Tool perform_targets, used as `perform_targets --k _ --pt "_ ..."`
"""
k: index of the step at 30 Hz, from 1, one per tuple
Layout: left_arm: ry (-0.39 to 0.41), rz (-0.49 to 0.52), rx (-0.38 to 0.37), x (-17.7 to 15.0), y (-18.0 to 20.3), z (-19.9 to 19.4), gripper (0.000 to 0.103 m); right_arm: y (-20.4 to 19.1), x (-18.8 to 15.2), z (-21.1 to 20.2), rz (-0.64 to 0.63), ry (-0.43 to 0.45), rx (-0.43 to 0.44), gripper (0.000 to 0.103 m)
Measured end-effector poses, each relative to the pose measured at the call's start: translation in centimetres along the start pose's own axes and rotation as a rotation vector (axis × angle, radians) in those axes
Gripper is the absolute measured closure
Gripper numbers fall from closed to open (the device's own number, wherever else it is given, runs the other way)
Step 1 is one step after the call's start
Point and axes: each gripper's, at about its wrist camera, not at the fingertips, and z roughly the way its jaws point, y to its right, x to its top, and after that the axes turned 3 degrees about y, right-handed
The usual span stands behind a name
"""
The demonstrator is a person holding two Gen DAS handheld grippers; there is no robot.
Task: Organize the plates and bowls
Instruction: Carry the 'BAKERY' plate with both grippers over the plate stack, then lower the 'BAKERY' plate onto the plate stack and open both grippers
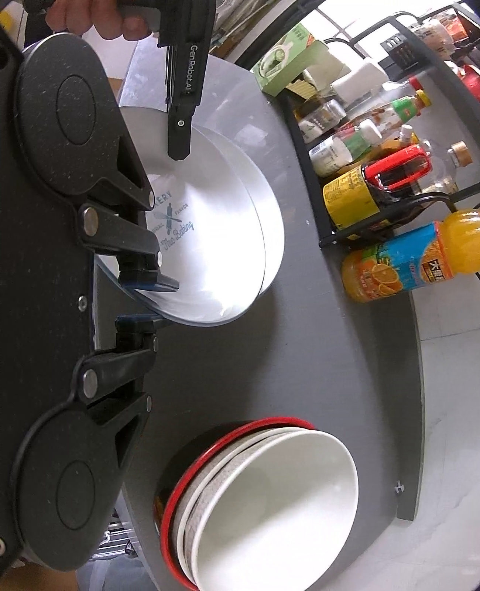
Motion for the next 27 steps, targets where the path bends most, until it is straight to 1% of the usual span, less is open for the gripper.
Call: perform_targets --k 10,13,16,20,24,27 --pt "-0.017 -0.006 0.029 -0.5 -0.3 1.4 0.090 -0.8 0.0 1.1 -0.056 -0.031 -0.026 0.091" --pt "-0.009 -0.001 0.040 -0.7 -0.3 1.7 0.089 -1.1 -0.1 1.4 -0.072 -0.032 -0.032 0.091" --pt "-0.001 -0.003 0.041 -0.6 -0.4 1.8 0.089 -1.2 -0.1 1.5 -0.079 -0.032 -0.031 0.091" --pt "0.006 0.022 0.061 -0.9 -0.3 2.2 0.087 -1.5 0.0 1.5 -0.105 -0.026 -0.032 0.092" --pt "-0.006 0.011 0.085 -0.2 -0.4 2.2 0.087 -1.5 0.3 1.9 -0.093 -0.026 -0.021 0.092" --pt "0.038 0.022 0.117 0.3 -0.3 1.0 0.087 -2.0 0.5 2.2 -0.115 -0.013 -0.022 0.093"
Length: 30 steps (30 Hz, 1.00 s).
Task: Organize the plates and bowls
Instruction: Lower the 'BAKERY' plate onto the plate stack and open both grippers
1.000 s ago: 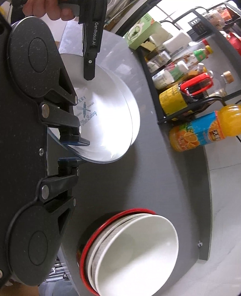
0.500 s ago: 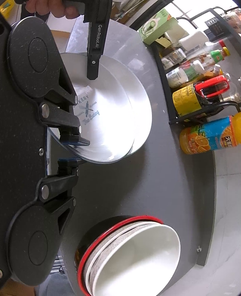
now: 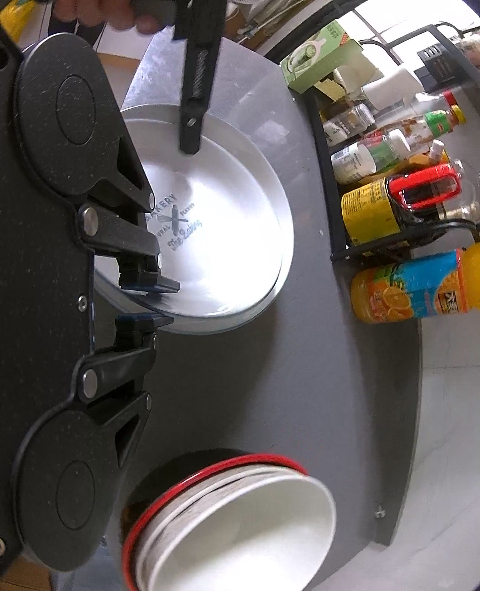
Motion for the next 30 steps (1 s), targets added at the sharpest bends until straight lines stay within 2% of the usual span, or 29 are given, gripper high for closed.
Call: perform_targets --k 8,13,18,27,30 --pt "0.054 -0.053 0.012 0.9 -1.7 -2.8 0.080 -0.1 0.9 1.4 0.003 -0.005 0.006 0.091" --pt "0.058 -0.087 0.030 0.8 -2.5 -3.5 0.075 -0.4 1.1 2.5 0.001 -0.012 0.017 0.088" --pt "0.044 -0.123 0.045 0.2 -3.4 -3.2 0.074 -1.2 1.2 3.5 -0.023 -0.027 0.018 0.086" --pt "0.033 -0.137 0.054 -0.3 -3.9 -2.6 0.071 -1.9 1.5 3.9 -0.048 -0.046 0.021 0.078" --pt "0.036 -0.137 0.048 -0.3 -3.9 -2.6 0.069 -1.4 1.8 3.7 0.004 -0.061 0.054 0.068"
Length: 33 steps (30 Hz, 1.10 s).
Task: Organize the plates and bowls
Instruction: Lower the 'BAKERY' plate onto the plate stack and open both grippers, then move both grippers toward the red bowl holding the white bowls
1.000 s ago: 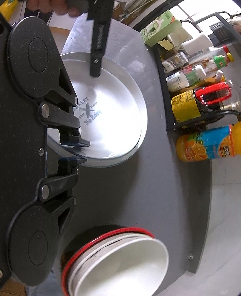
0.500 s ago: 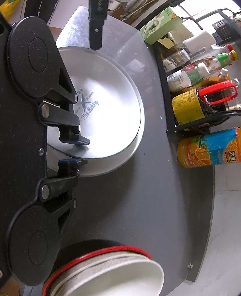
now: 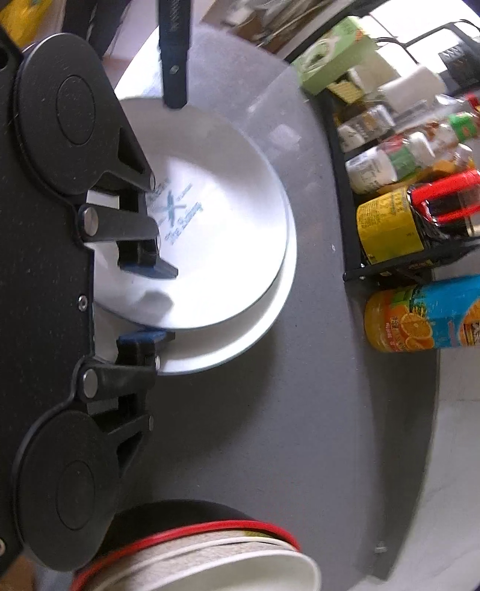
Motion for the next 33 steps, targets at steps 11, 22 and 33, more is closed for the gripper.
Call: perform_targets --k 11,22,33 --pt "0.021 -0.007 -0.015 0.6 0.4 -0.7 0.066 0.4 -0.1 -2.8 0.046 0.058 -0.014 0.048" --pt "0.068 0.040 -0.088 1.2 4.7 -2.9 0.019 2.7 -0.9 -9.0 0.137 0.196 -0.014 0.005" --pt "0.029 0.133 -0.145 1.7 12.1 -4.0 0.010 7.9 -1.5 -14.0 0.197 0.309 -0.059 0.000"
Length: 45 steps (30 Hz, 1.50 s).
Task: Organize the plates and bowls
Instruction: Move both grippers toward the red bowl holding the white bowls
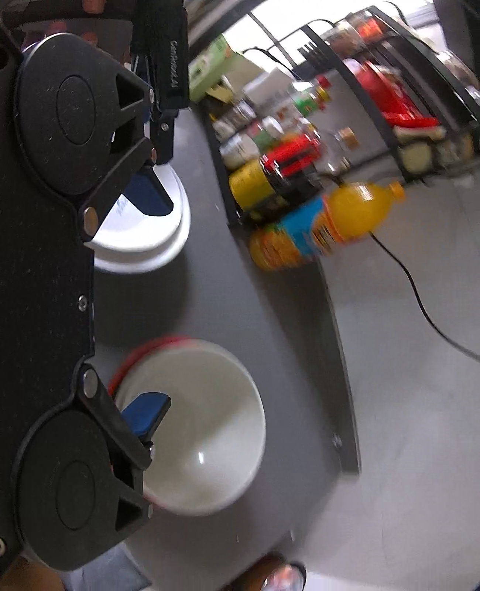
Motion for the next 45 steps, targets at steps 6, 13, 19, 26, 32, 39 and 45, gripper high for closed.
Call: perform_targets --k 6,13,19,26,32,39,45 --pt "0.015 0.029 -0.023 0.3 3.6 0.5 0.006 4.1 1.1 -1.7 0.022 0.040 -0.041 0.000" --pt "0.029 0.046 -0.013 0.5 7.4 1.6 0.001 8.3 1.8 -1.6 0.049 0.043 -0.069 0.000" --pt "0.014 0.047 -0.020 0.5 10.2 3.4 0.000 11.3 2.0 -0.7 0.061 0.037 -0.086 0.000" --pt "-0.024 0.056 -0.005 -0.2 13.3 6.4 0.001 14.4 2.2 1.7 0.075 -0.016 -0.080 0.000" --pt "-0.033 0.023 0.020 -1.1 14.4 9.0 0.001 16.2 2.1 3.7 0.072 -0.083 -0.034 0.001" --pt "-0.052 0.027 0.111 -2.0 15.8 11.9 0.002 18.2 2.3 6.4 0.087 -0.162 0.048 0.013" --pt "-0.068 -0.009 0.124 -2.6 16.1 13.7 0.003 18.6 2.7 8.1 0.059 -0.208 0.080 0.027"
